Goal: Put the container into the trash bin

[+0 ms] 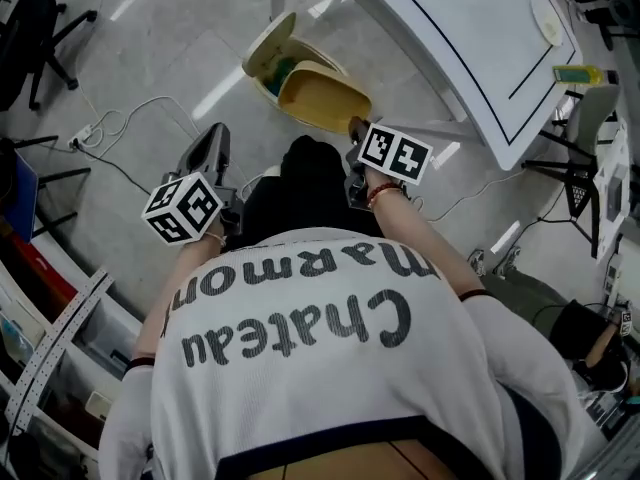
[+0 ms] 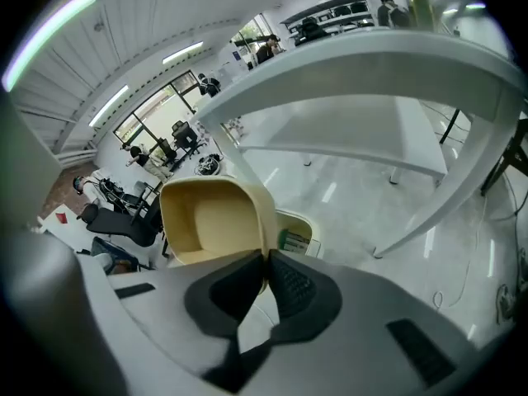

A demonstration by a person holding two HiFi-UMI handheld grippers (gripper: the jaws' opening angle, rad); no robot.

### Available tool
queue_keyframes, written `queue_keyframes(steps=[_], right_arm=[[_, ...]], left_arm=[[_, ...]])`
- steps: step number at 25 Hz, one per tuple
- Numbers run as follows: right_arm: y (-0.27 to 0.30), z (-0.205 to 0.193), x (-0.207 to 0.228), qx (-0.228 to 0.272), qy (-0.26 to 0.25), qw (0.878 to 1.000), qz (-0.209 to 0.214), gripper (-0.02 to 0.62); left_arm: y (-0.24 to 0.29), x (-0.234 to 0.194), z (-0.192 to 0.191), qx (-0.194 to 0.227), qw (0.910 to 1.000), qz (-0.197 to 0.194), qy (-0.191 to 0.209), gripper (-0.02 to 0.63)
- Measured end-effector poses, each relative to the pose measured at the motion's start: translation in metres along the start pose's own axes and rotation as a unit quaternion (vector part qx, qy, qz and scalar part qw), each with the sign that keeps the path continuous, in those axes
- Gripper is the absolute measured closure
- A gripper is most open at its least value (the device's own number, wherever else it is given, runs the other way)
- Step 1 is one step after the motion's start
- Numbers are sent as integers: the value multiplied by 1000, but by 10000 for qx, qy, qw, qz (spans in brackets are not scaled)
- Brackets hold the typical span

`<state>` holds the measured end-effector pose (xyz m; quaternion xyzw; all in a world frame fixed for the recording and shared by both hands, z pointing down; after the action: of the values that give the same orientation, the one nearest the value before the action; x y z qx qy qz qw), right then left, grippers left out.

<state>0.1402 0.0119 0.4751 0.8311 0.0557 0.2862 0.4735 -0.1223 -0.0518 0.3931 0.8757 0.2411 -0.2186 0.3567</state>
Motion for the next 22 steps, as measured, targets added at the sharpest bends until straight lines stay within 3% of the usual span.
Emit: queue_keyframes(steps=[10,22], right_arm=[[106,9,59,-832,-384,9957,-110,555],[236,16,89,-1310,-1124,9838,-478,555]], left_arm=[[59,-13,-67,-714,9959,440,-340,581],[97,-67,-119,-807,9893,977,-722,581]])
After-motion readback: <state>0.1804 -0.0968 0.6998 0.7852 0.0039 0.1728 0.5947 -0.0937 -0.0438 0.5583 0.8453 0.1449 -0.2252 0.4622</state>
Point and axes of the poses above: the fingertips, and each gripper's own axes: y forward along the fingers, x to its right, z out of its top, the point moved 1 cm from there along -y, backward along the fingers, and after that the axes turned 1 degree about z, right-handed, at the moved point
